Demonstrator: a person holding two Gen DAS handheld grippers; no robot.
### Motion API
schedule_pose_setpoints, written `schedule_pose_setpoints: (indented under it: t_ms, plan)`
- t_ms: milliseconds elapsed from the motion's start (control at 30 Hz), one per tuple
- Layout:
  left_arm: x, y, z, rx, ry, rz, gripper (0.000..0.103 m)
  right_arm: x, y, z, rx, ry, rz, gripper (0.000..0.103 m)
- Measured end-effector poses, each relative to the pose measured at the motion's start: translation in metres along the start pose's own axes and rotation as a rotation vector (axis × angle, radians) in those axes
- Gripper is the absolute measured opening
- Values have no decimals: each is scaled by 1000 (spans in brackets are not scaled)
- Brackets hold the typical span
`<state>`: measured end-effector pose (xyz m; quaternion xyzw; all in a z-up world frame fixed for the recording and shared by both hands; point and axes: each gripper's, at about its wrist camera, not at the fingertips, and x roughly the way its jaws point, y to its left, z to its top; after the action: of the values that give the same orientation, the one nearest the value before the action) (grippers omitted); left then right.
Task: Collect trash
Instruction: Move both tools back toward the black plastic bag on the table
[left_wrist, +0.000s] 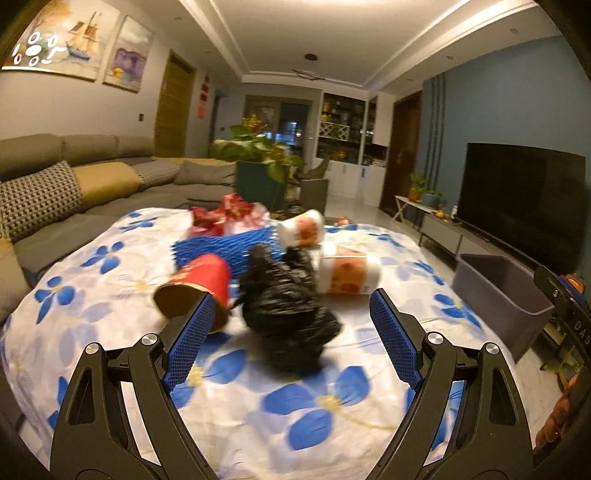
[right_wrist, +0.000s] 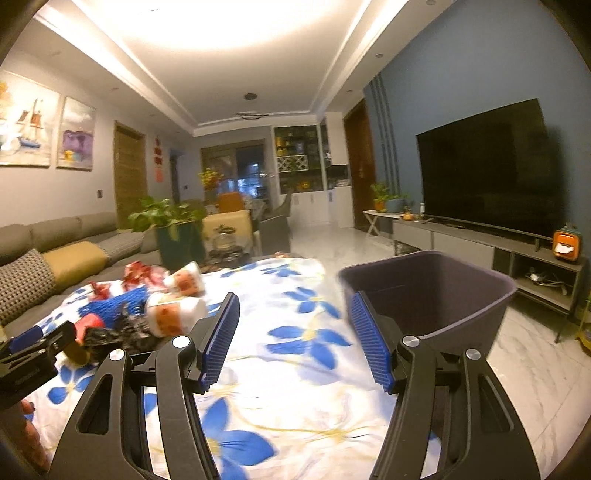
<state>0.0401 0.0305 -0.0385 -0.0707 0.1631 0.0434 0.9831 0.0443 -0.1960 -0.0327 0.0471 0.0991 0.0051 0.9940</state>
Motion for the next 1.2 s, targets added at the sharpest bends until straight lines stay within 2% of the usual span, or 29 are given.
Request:
schedule_pose_setpoints:
  t_ms: [567,800,1200]
  plan:
    - [2,65,-5,-77,-8,97,84,13,82,-15,-75,33,175,64]
    - [9,87,-7,-107,-7,128,84,30,123,-27,-130,81,269,64]
    - [20,117,-9,-128,-5,166,84,59,177,-39,-193,148,351,63]
